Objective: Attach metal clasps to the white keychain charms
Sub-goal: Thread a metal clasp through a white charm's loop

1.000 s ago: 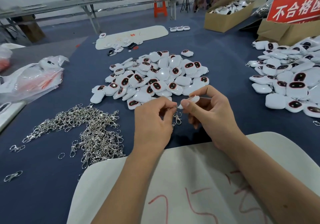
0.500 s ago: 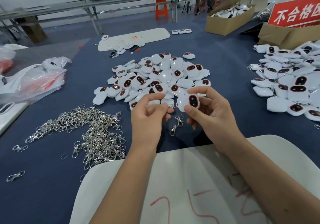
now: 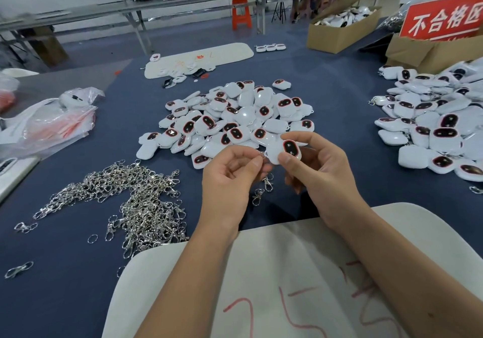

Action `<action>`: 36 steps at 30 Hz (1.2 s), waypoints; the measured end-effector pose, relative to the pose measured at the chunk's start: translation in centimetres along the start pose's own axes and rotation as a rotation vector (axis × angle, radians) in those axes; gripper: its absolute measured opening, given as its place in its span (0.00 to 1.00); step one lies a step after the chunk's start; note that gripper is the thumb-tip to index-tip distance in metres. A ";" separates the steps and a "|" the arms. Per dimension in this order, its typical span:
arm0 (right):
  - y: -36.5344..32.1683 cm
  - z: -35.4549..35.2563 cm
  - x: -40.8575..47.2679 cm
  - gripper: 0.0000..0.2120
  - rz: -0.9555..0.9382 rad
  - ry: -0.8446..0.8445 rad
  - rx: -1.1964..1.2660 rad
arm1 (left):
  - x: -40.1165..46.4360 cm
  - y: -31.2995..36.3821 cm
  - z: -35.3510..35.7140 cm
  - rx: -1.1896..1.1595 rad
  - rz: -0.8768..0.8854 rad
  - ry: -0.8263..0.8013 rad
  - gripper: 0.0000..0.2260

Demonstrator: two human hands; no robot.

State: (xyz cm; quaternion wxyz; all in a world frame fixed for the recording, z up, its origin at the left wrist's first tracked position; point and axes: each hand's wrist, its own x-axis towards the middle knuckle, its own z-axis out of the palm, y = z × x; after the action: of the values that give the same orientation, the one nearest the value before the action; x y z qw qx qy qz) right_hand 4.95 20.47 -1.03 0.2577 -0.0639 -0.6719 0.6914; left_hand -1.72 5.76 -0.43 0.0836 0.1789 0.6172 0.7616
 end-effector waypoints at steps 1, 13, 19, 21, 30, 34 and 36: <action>0.0 -0.1 0.0 0.10 -0.003 -0.005 -0.001 | 0.0 -0.1 0.1 0.009 0.022 0.010 0.09; 0.6 -0.1 0.0 0.12 -0.028 -0.047 0.020 | -0.4 -0.2 0.4 0.380 0.318 0.217 0.14; 0.6 -0.1 -0.1 0.12 -0.048 -0.068 0.032 | -0.5 -0.2 0.4 0.498 0.350 0.247 0.07; 0.5 -0.1 -0.1 0.12 -0.050 -0.067 0.036 | -0.4 -0.1 0.3 0.558 0.384 0.244 0.05; 0.6 -0.1 0.0 0.07 -0.027 0.093 -0.006 | -0.2 -0.5 0.4 0.578 0.322 0.112 0.10; 0.9 -0.4 0.5 0.06 0.029 0.259 0.023 | -0.4 -0.3 1.2 0.351 0.146 0.078 0.09; 1.2 -0.5 0.6 0.07 0.027 0.327 0.040 | -0.6 -0.2 2.1 0.187 0.043 0.018 0.11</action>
State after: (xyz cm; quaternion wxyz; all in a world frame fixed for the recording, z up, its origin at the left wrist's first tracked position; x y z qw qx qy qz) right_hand 4.33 21.18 -2.10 0.3556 -0.1795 -0.6061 0.6885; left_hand -0.42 7.52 -0.33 0.0445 0.1921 0.6822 0.7041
